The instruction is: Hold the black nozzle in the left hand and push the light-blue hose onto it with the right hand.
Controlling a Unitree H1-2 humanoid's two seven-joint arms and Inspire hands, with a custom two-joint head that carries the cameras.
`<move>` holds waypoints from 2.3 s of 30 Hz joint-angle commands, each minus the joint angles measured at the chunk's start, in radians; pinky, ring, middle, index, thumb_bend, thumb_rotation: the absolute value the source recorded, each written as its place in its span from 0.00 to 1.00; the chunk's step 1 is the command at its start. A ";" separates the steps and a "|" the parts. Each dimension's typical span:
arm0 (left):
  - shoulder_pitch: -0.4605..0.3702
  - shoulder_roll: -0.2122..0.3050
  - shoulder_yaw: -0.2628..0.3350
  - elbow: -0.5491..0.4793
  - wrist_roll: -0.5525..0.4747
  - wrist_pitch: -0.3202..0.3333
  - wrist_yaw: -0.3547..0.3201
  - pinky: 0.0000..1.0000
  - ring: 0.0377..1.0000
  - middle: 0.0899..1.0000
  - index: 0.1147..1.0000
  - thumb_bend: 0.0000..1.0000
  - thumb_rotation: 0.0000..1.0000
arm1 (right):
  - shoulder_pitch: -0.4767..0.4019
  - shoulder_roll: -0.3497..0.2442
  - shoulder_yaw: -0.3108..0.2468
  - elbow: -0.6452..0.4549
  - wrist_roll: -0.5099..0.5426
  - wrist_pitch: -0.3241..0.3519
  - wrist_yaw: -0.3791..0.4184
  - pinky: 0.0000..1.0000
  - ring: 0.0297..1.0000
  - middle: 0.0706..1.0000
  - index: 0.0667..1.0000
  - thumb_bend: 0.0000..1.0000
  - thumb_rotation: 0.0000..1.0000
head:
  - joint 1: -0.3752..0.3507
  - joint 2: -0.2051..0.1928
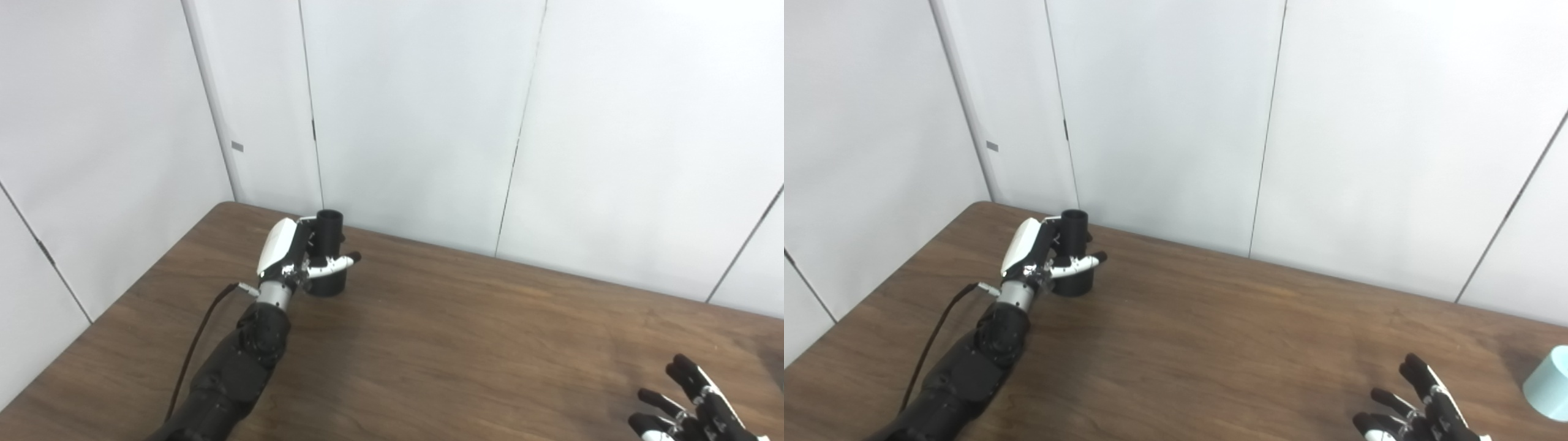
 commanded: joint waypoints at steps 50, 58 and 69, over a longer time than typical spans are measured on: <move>0.114 -0.240 -0.338 -0.317 -0.045 -0.115 0.066 0.36 0.39 0.44 0.44 0.50 0.00 | -0.073 0.013 0.017 0.120 -0.098 -0.186 -0.041 0.47 0.58 0.75 0.76 0.75 0.18 | -0.285 0.132; 0.154 -0.148 -0.315 -0.266 0.042 -0.055 -0.136 0.35 0.36 0.43 0.47 0.50 0.00 | -0.078 0.000 0.015 0.143 -0.085 -0.218 -0.029 0.46 0.58 0.75 0.76 0.71 0.17 | -0.280 0.142; 0.173 -0.073 -0.355 -0.190 0.134 -0.010 -0.247 0.37 0.36 0.43 0.45 0.50 0.00 | -0.077 0.001 0.005 0.137 -0.068 -0.206 -0.029 0.44 0.58 0.75 0.75 0.73 0.16 | -0.269 0.152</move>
